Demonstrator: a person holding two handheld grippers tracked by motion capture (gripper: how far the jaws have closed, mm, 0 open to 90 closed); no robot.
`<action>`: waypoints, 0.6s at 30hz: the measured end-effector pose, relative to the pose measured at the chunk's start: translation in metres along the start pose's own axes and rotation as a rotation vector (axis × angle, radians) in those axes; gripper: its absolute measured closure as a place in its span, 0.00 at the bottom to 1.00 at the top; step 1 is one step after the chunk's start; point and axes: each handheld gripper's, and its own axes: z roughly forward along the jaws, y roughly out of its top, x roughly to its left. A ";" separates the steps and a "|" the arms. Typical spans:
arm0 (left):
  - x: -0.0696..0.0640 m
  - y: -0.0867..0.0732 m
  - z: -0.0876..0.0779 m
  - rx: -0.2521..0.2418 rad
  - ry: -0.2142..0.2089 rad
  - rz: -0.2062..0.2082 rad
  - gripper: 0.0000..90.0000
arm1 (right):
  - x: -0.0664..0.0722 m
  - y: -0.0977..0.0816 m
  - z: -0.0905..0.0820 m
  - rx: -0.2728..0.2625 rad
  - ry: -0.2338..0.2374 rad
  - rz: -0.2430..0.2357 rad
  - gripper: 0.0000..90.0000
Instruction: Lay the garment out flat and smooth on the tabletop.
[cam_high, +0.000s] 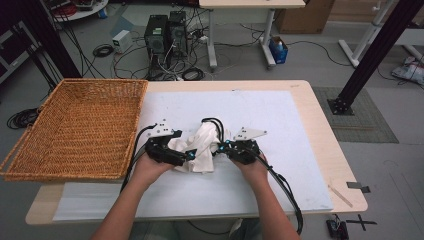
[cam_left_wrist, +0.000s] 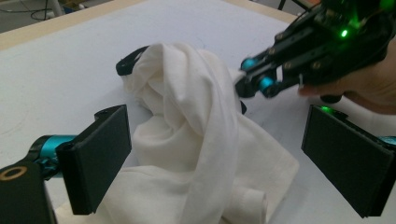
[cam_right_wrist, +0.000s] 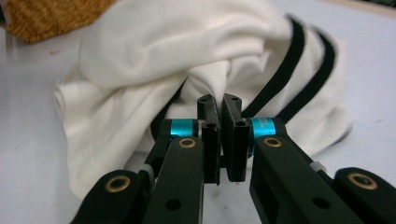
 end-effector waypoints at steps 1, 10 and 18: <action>-0.001 0.001 0.002 0.005 0.001 0.000 0.09 | -0.002 0.002 -0.004 -0.014 -0.009 0.002 0.99; -0.011 0.008 0.026 0.042 -0.034 0.009 0.21 | -0.019 0.018 -0.055 -0.057 -0.067 -0.025 0.98; -0.024 0.011 0.058 0.117 -0.002 0.108 0.58 | -0.010 0.018 -0.061 -0.039 -0.042 -0.038 0.98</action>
